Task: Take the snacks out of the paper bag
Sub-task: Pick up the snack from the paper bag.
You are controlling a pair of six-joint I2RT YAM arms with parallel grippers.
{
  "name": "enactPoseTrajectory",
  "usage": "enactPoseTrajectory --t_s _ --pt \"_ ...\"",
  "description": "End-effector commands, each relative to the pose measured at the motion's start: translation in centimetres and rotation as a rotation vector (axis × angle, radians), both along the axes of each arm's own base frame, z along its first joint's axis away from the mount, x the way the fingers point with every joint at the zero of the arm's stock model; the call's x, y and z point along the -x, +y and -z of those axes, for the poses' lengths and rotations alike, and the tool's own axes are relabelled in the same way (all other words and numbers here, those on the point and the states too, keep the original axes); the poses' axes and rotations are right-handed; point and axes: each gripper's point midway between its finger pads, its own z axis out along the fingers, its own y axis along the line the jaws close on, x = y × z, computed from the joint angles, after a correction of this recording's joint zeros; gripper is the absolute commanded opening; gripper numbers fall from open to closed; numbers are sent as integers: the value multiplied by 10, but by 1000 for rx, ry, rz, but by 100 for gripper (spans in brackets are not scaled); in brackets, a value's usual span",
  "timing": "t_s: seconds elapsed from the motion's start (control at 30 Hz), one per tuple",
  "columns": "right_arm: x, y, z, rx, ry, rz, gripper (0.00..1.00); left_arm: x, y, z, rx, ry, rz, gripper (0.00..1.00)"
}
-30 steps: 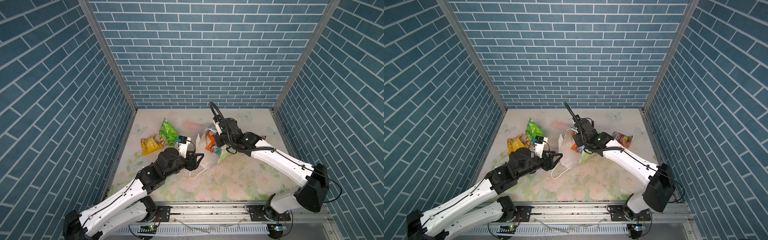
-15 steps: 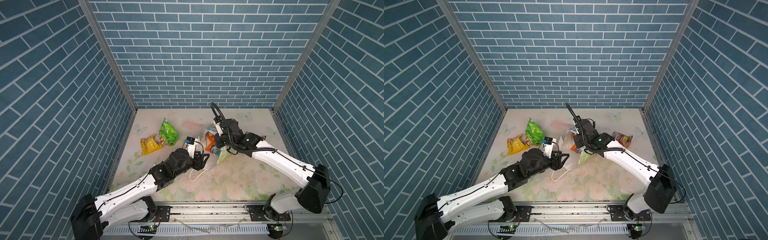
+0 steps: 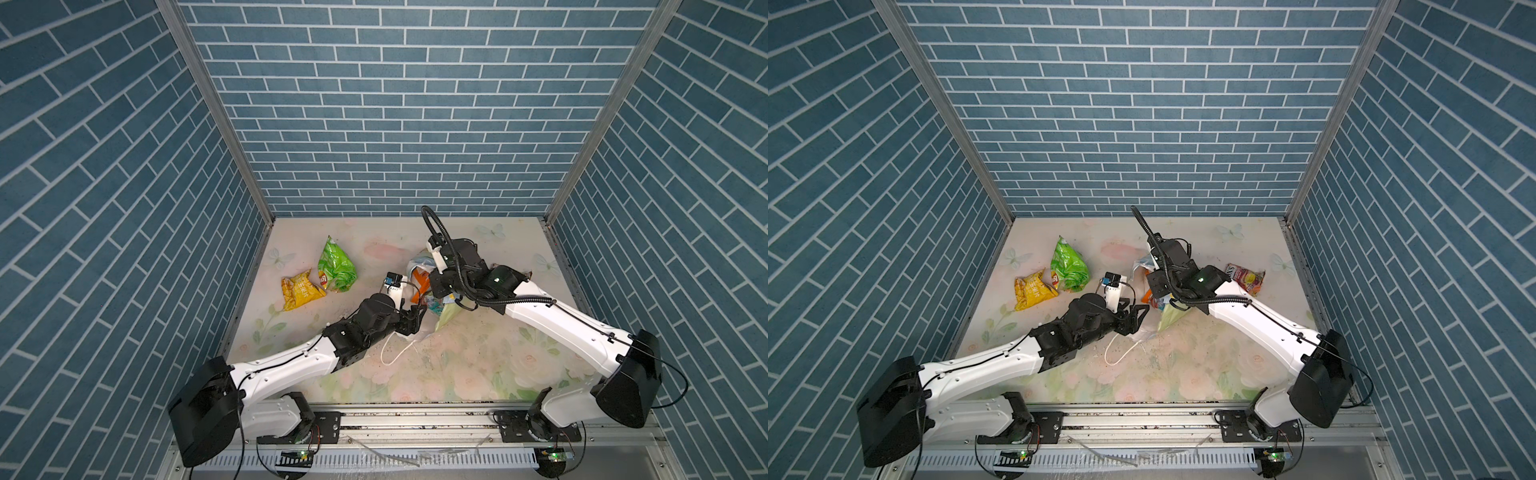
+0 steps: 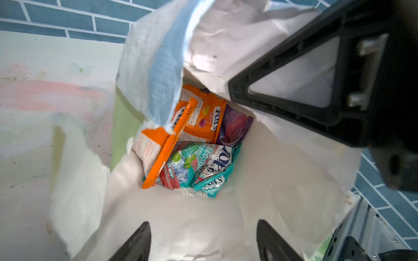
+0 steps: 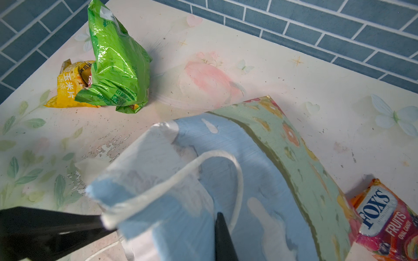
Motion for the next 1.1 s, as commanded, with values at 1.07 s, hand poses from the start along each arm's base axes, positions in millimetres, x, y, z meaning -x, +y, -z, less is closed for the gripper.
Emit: enactPoseTrajectory --t_s 1.07 --pt "14 4 -34 -102 28 -17 0 -47 -41 21 -142 -248 32 64"
